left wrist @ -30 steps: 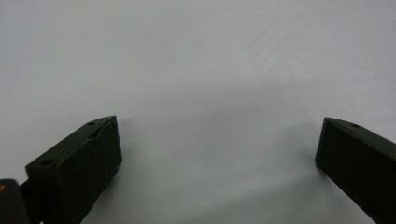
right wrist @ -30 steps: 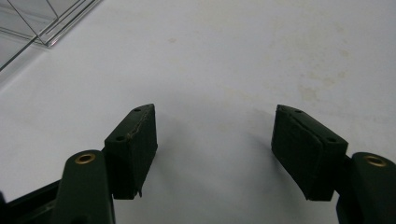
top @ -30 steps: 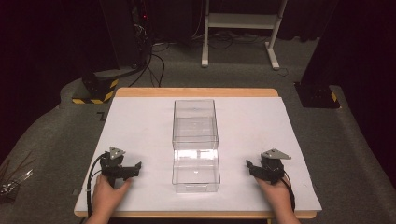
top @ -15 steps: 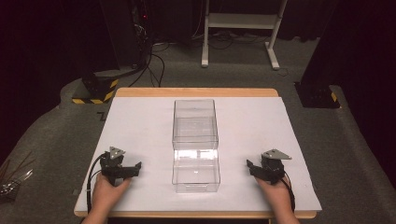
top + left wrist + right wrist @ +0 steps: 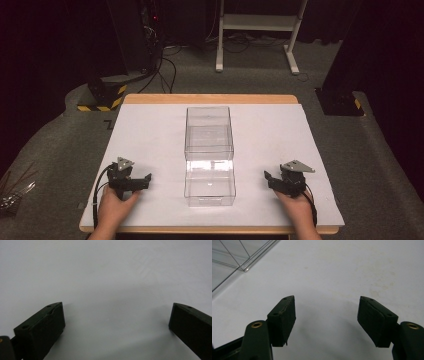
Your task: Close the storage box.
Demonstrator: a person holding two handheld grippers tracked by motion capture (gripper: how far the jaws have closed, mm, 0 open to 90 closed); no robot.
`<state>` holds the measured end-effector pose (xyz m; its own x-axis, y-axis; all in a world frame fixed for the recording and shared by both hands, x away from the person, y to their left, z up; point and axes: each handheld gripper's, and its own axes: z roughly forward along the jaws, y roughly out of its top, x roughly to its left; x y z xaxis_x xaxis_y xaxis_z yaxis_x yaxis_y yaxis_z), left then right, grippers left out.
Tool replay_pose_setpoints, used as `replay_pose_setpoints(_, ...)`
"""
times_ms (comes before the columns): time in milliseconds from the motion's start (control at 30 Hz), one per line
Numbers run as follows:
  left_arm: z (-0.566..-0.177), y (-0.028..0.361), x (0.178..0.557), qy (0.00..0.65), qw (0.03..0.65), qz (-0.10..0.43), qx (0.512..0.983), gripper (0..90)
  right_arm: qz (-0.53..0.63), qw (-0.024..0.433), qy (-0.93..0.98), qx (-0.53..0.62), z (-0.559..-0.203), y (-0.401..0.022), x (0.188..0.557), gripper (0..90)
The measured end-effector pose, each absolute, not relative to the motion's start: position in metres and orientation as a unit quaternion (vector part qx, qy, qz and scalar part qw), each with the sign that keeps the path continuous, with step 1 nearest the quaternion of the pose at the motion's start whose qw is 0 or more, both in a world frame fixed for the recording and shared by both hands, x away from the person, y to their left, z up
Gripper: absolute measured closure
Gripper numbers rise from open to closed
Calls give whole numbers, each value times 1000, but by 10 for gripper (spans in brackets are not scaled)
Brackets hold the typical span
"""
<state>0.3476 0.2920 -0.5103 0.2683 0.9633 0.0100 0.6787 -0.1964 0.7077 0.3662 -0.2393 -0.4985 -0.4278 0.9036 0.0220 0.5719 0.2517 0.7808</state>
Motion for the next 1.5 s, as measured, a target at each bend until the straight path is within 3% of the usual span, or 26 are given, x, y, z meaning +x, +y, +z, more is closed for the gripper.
replay_pose_setpoints(800,-510,292,348,557,302,234,737,5,405,235,764,444,-465,-223,351,226)
replay_pose_setpoints(1500,-510,292,348,557,303,234,737,5,431,234,771,407,-448,-197,343,217)
